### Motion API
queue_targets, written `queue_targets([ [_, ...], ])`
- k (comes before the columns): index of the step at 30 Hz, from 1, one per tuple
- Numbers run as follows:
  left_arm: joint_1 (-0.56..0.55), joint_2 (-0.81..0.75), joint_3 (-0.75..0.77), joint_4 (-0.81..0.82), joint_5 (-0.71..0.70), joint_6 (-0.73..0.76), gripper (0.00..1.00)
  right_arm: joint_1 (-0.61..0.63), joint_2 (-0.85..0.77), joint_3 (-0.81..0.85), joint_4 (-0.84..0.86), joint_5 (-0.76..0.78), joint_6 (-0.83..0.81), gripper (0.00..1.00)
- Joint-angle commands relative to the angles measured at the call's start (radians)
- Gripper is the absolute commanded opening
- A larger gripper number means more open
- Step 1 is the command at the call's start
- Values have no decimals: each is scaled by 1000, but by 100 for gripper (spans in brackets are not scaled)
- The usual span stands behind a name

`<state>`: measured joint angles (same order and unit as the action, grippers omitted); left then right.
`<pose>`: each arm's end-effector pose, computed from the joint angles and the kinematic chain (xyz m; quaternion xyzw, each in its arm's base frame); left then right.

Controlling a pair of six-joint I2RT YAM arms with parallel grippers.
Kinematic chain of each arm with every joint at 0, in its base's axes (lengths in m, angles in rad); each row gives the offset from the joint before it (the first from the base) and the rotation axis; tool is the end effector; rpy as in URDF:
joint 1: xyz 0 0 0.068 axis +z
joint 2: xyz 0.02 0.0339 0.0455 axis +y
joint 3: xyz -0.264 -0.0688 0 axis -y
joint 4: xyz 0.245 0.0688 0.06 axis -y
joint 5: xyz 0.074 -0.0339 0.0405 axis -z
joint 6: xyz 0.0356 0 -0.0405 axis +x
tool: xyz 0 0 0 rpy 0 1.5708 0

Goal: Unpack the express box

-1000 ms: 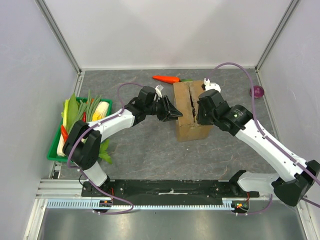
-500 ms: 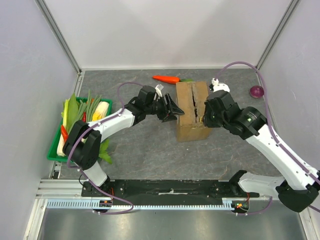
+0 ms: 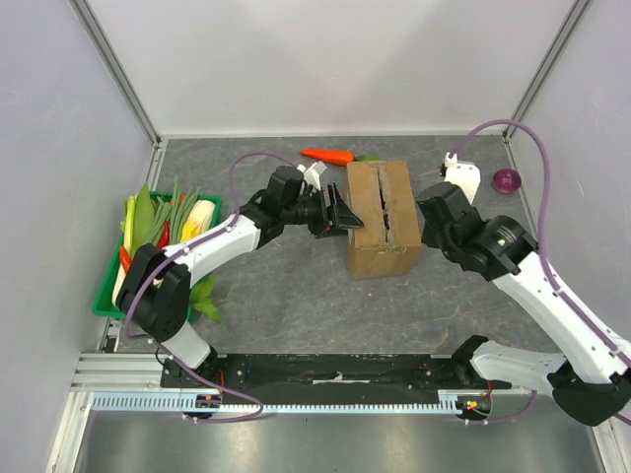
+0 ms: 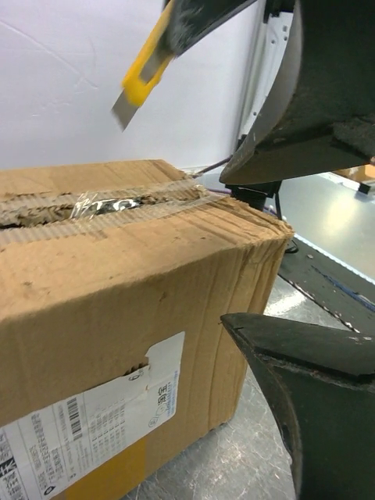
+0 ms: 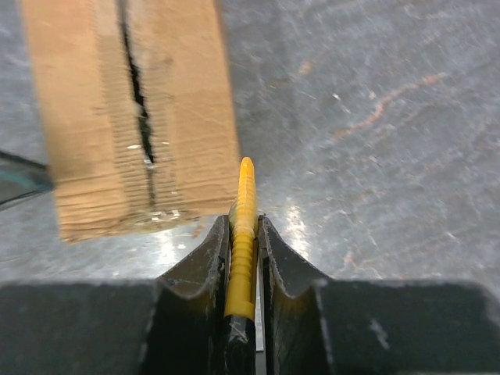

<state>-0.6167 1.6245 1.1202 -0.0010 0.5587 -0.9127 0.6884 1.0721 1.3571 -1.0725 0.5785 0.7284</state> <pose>0.2900 -0.2287 0.2608 0.0164 0.8396 -0.5094 0.1878 0.1554 0.1026 0.3983 0.1266 0.8835 0.0378 0.4494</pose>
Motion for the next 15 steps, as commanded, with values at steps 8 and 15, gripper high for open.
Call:
queue_targets([
  [8, 0, -25, 21, -28, 107, 141, 69, -13, 78, -174, 104, -83, -72, 0],
  [15, 15, 110, 141, -2, 135, 104, 59, -12, 117, -190, 239, -221, -147, 0],
])
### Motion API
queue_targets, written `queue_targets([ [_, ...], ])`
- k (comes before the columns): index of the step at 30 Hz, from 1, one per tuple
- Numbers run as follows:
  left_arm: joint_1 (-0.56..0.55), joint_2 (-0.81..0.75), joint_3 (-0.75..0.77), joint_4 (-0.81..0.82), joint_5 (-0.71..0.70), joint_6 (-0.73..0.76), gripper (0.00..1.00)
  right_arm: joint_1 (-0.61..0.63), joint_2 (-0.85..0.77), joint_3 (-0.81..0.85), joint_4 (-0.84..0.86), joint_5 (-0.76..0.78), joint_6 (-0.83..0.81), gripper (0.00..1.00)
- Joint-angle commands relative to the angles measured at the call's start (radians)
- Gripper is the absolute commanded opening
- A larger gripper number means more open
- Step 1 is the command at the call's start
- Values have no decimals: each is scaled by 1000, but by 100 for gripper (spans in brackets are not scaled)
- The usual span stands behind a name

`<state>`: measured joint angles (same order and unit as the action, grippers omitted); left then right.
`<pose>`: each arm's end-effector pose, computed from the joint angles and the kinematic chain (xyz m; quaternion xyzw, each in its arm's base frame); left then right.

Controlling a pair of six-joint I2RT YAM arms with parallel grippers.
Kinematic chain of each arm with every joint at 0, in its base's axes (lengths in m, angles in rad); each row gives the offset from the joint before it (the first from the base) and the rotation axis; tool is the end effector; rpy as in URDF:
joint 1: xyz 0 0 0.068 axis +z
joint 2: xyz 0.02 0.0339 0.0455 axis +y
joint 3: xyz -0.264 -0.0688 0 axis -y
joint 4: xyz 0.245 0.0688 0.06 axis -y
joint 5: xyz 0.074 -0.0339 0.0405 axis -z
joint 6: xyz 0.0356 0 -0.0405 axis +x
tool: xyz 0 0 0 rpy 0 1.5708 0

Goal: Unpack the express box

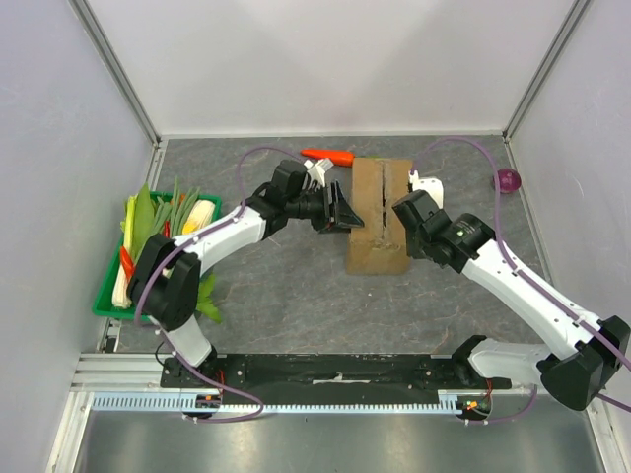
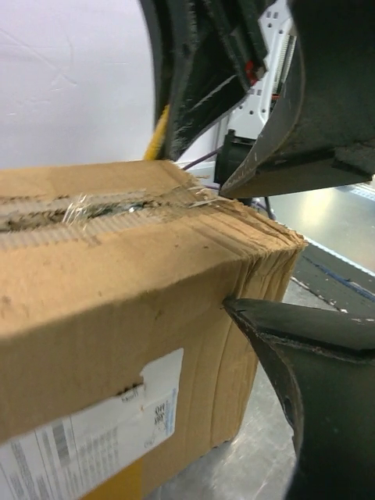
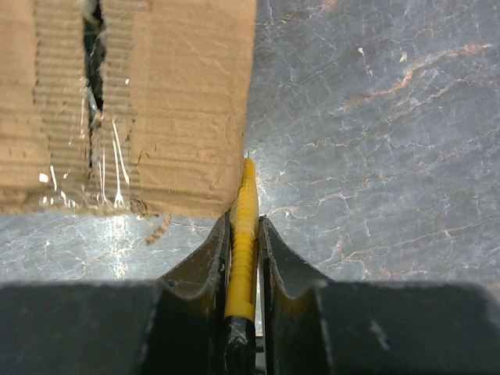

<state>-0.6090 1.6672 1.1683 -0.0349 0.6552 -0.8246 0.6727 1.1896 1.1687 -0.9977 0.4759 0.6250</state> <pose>0.2970 -0.2336 0.2597 0.0701 0.8348 -0.5190 0.1701 0.1849 0.1264 0.3235 0.0419 0.9363 -0.0206 0.3481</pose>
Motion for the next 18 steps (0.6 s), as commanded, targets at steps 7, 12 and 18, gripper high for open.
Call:
queue_targets([
  [7, 72, 97, 166, -42, -38, 93, 59, 13, 4, -27, 303, -241, -61, 0],
  [12, 120, 54, 169, -114, -161, 185, 68, 16, 18, -20, 291, -171, -123, 0],
  [18, 129, -27, 160, -235, -275, 287, 72, 15, -93, -8, 257, -163, -272, 0],
])
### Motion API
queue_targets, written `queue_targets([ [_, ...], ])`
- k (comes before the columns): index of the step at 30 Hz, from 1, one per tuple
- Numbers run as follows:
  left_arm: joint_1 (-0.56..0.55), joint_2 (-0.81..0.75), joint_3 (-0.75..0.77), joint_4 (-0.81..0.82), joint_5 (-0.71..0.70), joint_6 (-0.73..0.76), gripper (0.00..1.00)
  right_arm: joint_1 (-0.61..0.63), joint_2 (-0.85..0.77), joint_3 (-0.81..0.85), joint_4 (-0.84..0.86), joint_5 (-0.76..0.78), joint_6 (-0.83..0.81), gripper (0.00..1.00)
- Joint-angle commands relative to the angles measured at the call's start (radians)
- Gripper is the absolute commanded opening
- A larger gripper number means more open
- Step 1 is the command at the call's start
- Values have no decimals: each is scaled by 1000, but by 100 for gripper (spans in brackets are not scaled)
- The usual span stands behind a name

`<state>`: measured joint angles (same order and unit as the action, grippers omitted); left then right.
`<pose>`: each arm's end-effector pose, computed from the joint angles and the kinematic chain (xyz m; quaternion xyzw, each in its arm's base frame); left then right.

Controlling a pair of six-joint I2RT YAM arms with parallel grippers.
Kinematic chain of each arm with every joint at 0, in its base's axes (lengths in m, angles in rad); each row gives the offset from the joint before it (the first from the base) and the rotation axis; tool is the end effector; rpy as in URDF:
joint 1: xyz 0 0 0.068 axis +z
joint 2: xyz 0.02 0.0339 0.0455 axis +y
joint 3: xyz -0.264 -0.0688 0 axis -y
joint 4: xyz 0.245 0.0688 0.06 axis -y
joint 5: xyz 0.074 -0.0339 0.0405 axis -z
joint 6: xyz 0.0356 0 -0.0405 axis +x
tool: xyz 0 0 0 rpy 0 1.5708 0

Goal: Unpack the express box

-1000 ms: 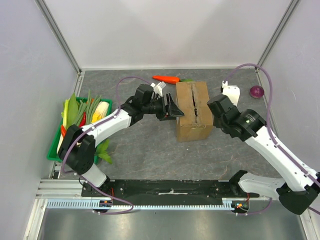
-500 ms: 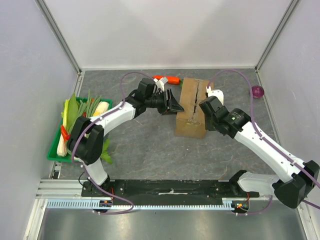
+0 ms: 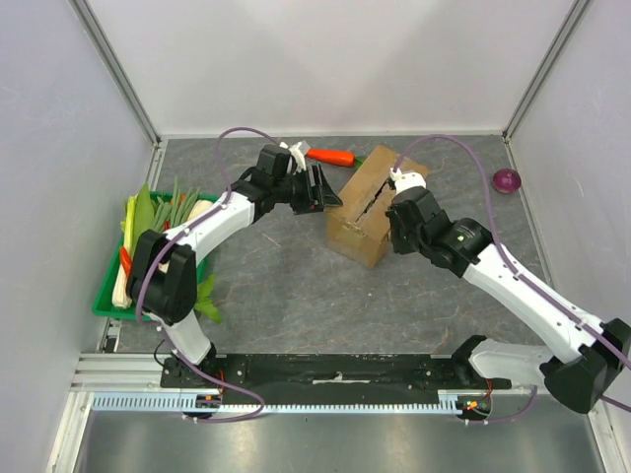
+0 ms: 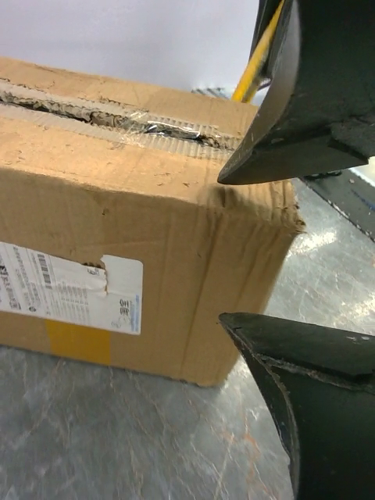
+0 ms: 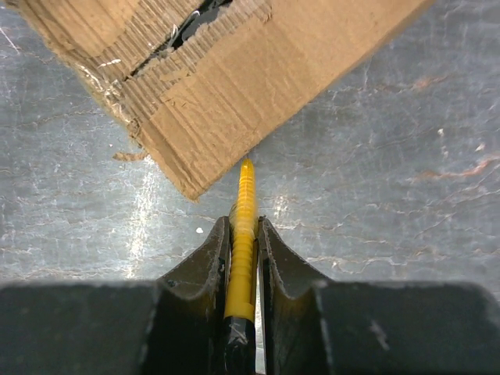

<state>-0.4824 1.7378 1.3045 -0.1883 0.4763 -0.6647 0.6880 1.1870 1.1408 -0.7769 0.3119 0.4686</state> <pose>0.3444 -0.1988 0.2639 0.0287 0.8706 -0.4172 0.2592 0.1939 0.1452 0.3278 -0.0443 0.9203 0.0761 0.3811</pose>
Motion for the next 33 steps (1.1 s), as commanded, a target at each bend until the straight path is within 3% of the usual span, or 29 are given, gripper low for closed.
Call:
queue_targets([
  [1, 5, -106, 13, -86, -99, 132, 73, -1, -98, 30, 28, -14, -157, 0],
  [6, 7, -132, -20, -71, -67, 116, 73, -1, -124, 111, 5, -196, -260, 0],
  [12, 7, -113, -57, 15, -10, 120, 72, -1, -133, 39, 276, -370, -363, 0],
  [19, 5, -98, -70, 30, 16, 160, 68, -1, -92, -68, 546, -378, -446, 0],
  [33, 7, -55, -80, 27, 8, 165, 59, -1, -49, -127, 608, -402, -556, 0],
])
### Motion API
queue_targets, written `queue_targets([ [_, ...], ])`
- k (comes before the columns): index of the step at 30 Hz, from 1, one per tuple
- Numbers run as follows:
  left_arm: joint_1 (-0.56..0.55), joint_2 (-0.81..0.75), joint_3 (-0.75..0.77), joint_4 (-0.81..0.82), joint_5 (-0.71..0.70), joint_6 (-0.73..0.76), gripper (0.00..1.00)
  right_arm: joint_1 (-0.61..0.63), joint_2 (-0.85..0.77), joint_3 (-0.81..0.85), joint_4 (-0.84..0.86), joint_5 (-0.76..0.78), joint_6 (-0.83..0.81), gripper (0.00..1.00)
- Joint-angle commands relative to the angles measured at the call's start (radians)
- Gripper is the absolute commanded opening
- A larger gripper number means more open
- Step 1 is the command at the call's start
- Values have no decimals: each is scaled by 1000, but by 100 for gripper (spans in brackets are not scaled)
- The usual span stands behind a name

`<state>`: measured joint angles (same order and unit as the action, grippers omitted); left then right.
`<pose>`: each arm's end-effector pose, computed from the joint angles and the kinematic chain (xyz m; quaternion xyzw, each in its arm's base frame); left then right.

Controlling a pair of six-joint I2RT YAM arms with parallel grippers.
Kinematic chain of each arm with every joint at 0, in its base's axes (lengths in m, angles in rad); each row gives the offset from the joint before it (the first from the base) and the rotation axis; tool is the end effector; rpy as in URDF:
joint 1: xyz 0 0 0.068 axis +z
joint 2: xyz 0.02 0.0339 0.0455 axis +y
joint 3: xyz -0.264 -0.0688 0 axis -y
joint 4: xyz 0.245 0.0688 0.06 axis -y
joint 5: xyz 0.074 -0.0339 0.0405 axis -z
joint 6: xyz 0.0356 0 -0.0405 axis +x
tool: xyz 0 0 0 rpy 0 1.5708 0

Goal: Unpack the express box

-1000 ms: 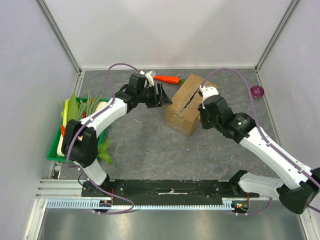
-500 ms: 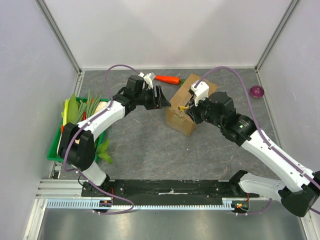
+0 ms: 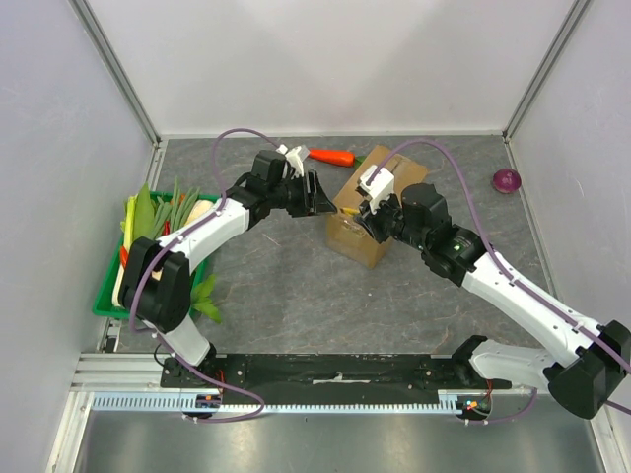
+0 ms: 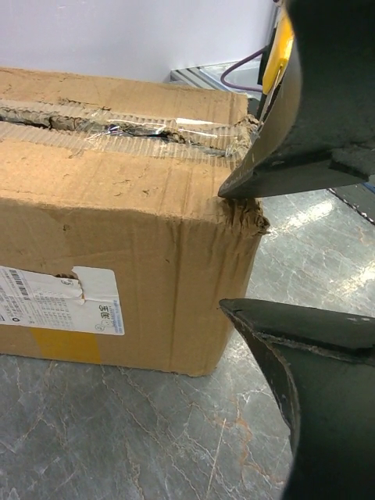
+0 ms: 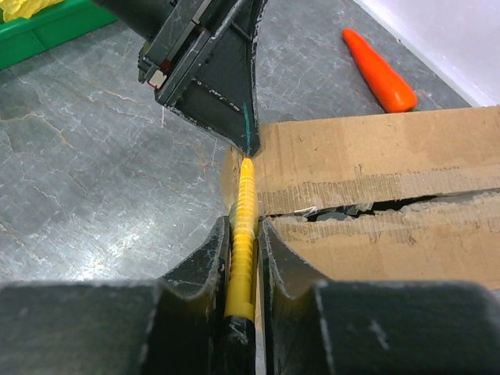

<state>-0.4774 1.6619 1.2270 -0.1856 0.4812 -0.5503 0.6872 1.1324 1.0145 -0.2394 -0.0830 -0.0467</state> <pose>0.3276 -0.1880 0.2662 0.0775 0.8670 -0.4029 0.2828 0.1998 0.1678 0.3450 -0.3166 0.7577 0.2117 0.5300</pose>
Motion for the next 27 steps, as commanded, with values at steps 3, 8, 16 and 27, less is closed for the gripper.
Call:
queue_targets([
  [3, 2, 30, 5, 20, 5, 50, 55, 0, 12, -2, 58, -14, -41, 0],
  [8, 2, 32, 8, 3, 2, 62, 43, 0, 23, 1, 12, -46, -44, 0],
  [16, 2, 38, 6, -9, -1, 82, 30, 0, 36, -39, -12, 3, -71, 0],
  [27, 5, 58, 60, -55, -10, 142, 2, 2, 40, -19, -87, 45, -153, 0],
])
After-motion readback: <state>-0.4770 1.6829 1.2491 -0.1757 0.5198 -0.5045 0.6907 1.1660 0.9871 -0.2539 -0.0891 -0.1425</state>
